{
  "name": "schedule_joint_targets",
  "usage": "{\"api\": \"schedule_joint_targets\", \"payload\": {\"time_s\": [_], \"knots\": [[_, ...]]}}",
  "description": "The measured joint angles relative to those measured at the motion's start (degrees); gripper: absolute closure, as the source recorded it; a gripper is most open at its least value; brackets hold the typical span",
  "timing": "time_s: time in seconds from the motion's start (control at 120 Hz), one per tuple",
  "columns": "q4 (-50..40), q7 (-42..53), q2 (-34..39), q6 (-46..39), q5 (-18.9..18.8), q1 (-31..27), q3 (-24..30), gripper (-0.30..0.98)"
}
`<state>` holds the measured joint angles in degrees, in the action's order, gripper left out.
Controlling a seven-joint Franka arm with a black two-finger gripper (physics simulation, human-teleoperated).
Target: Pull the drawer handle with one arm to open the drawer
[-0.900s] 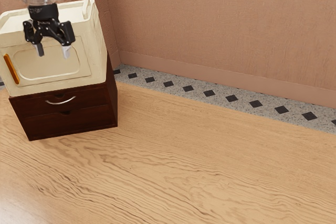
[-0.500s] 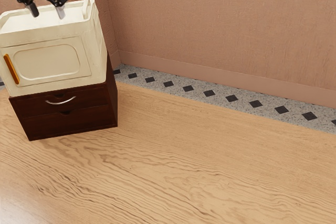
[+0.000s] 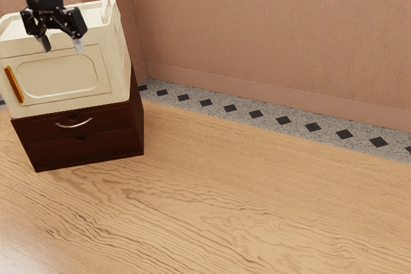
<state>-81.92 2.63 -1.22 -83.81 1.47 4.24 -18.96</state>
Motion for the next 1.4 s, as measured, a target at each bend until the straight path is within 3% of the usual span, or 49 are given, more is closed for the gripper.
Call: {"api": "schedule_joint_targets", "payload": {"time_s": [0.217, 0.383, 0.475, 0.808, 1.117, 1.4], "knots": [[-23.70, -4.65, 9.61, -10.90, -3.21, 2.80, 0.13, 0.00], [-33.90, -7.17, 11.93, -19.11, -5.33, 3.25, 0.07, 0.00], [-36.81, -5.18, 12.28, -23.04, -7.05, 3.21, -0.06, 0.00], [-44.11, 18.84, 13.51, -33.77, -9.36, 3.69, -2.86, 0.00], [-50.26, 34.02, 12.22, -49.61, -19.10, 3.12, -4.56, 0.00], [-53.07, 42.71, 10.88, -56.70, -21.39, 3.31, -5.30, 0.00]]}}
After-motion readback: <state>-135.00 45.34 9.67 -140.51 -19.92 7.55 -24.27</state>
